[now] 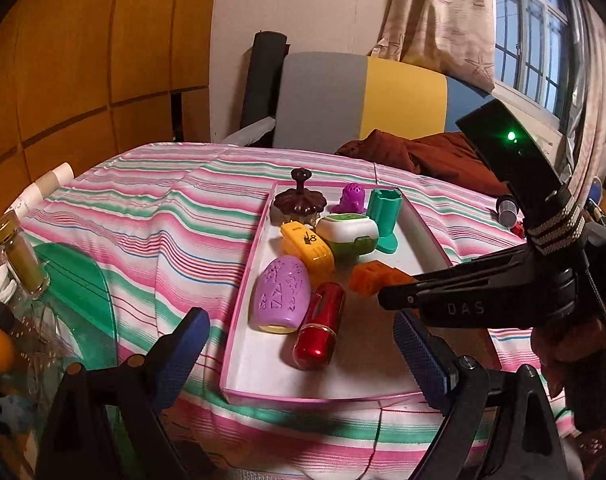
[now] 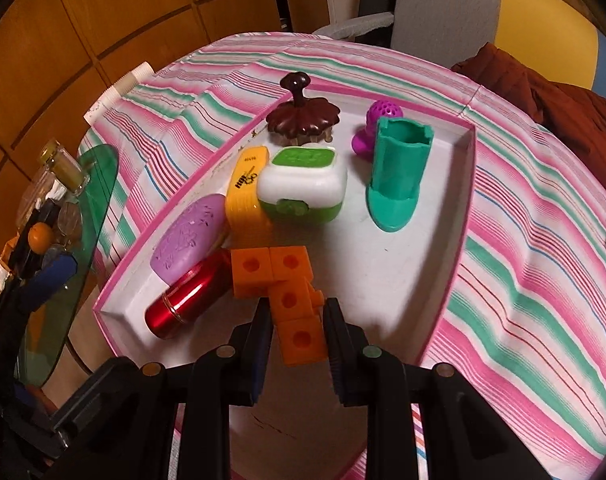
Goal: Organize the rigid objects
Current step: 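Carry the orange cubes into the tray and open the right gripper, then move the right gripper to the small red block while the left gripper grasps the black-lidded jar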
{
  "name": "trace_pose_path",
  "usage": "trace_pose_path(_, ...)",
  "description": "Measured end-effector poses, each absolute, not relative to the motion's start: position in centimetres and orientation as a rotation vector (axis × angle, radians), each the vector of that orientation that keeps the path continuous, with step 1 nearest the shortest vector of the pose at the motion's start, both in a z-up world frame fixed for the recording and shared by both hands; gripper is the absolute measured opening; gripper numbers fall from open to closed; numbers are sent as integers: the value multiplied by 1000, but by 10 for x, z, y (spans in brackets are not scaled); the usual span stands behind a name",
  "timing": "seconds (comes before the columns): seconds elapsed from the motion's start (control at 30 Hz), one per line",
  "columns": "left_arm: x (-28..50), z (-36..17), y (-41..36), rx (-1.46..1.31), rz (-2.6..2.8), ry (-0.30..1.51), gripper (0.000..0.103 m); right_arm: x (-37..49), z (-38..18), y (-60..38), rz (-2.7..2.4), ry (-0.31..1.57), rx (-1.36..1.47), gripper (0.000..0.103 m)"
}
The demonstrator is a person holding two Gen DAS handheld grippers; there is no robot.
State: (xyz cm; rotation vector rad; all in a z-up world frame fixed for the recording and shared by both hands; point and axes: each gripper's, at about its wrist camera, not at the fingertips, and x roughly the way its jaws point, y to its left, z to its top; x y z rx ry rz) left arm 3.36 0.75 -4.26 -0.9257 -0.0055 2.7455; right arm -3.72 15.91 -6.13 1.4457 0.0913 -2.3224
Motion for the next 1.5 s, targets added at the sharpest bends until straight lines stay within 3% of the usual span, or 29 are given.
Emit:
trace_pose_path(0.9, 40, -40, 30, -917, 2680, 18, 96, -21, -23, 212, -2466, -1, 1352, 28)
trace_pose_path(1.5, 42, -19, 106, -866, 2525, 165, 96, -43, -48, 354, -2649, -136, 1578, 29)
